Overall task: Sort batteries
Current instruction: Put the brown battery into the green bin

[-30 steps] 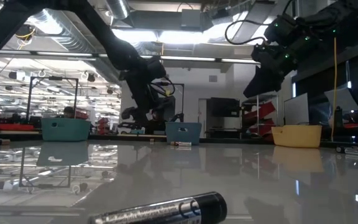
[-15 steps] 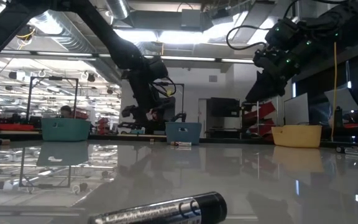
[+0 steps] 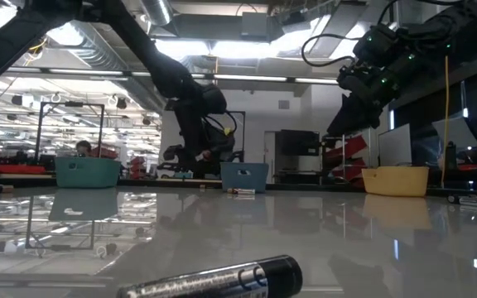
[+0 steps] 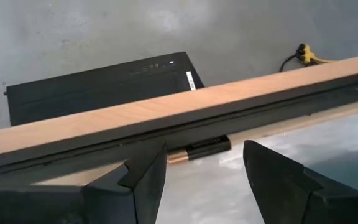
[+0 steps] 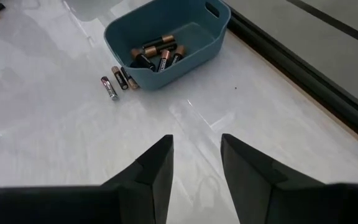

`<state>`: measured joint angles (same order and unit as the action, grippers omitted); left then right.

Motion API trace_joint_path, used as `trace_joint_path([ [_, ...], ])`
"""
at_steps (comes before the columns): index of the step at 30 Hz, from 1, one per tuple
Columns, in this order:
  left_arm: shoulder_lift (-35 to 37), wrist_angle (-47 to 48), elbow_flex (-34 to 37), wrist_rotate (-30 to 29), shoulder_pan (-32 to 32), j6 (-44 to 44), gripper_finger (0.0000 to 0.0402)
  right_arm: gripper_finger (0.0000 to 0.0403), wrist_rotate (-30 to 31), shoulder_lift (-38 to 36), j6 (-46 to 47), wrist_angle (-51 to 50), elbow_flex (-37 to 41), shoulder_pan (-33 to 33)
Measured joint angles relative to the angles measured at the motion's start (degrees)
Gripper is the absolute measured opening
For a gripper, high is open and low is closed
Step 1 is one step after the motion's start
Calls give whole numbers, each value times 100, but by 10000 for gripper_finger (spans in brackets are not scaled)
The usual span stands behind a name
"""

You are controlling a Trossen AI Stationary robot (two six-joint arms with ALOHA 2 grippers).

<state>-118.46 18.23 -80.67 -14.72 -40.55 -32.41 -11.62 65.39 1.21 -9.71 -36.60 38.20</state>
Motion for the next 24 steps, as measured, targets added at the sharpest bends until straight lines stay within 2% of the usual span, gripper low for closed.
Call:
trace_joint_path([
  [8,-301,301,-327,165,-81,37,202,136,-2,0,0,-18,-2,2],
  [17,-314,431,-329,159,18,36,202,136,-2,0,-17,-33,-2,1],
  [24,-310,827,-282,-76,241,-143,202,136,-2,0,-20,-35,-4,2],
])
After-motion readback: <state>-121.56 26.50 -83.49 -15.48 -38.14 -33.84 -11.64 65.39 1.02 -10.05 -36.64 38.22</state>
